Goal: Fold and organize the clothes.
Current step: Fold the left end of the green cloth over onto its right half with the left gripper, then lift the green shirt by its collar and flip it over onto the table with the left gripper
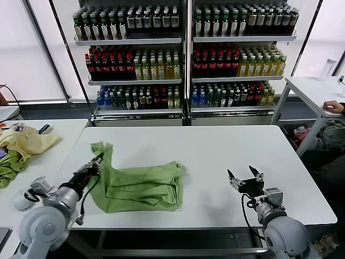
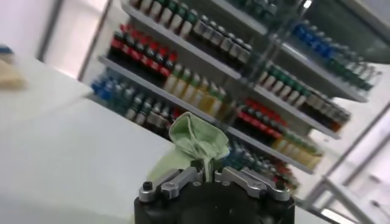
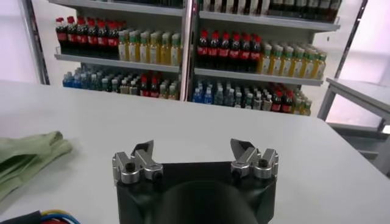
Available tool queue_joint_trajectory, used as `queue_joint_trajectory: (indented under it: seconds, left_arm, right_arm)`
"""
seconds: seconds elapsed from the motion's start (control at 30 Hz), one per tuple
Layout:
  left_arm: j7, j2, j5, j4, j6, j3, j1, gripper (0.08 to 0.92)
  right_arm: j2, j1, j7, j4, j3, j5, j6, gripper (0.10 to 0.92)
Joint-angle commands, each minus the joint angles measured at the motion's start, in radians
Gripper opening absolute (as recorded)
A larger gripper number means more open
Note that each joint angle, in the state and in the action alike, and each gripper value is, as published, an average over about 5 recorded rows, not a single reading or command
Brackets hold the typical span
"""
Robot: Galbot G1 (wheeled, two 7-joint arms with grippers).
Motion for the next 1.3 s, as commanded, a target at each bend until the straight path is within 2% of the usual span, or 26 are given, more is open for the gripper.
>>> queue_joint_trajectory:
  seconds: [0.03, 0.2, 0.43, 0.67, 0.87, 1.03, 1.2, 1.3]
  left_arm:
    - [-0.019, -0.039, -0.03, -0.015, 0.013, 0.287, -0.094, 0.133]
    - [-0.052, -0.038, 0.062, 0.065, 0.016, 0.424, -0.174, 0.133]
    - [-0.085, -0.07, 0.162, 0.172, 0.019, 0.511, -0.277, 0.133]
    - [-0.03, -0.067, 0.212, 0.154, 0.021, 0.523, -0.285, 0.142]
    - [0.052, -0.044, 0.166, 0.054, 0.006, 0.494, -0.22, 0.284]
    - [0.064, -0.029, 0.056, -0.016, -0.001, 0.42, -0.107, 0.431]
    - [0.057, -0.031, 0.067, -0.014, -0.041, 0.31, -0.011, 0.578]
    - [0.047, -0.025, 0.219, 0.04, -0.082, 0.253, 0.018, 0.665]
  right_arm:
    - [-0.006, 0.001, -0.001, 0.0, 0.003, 0.002, 0.001, 0.823]
    - [-0.005, 0.014, 0.0, -0.01, -0.003, 0.001, 0.001, 0.823]
    - [-0.006, 0.032, 0.001, -0.024, -0.012, 0.003, 0.001, 0.823]
    - [-0.007, 0.051, 0.001, -0.038, -0.026, 0.005, -0.001, 0.823]
    - [-0.004, 0.068, 0.002, -0.056, -0.039, 0.004, -0.001, 0.823]
    - [-0.003, 0.075, 0.0, -0.063, -0.046, 0.004, 0.0, 0.823]
    - [0.007, 0.082, 0.0, -0.074, -0.051, 0.002, 0.001, 0.823]
    - [0.012, 0.085, 0.0, -0.079, -0.055, -0.001, 0.002, 0.823]
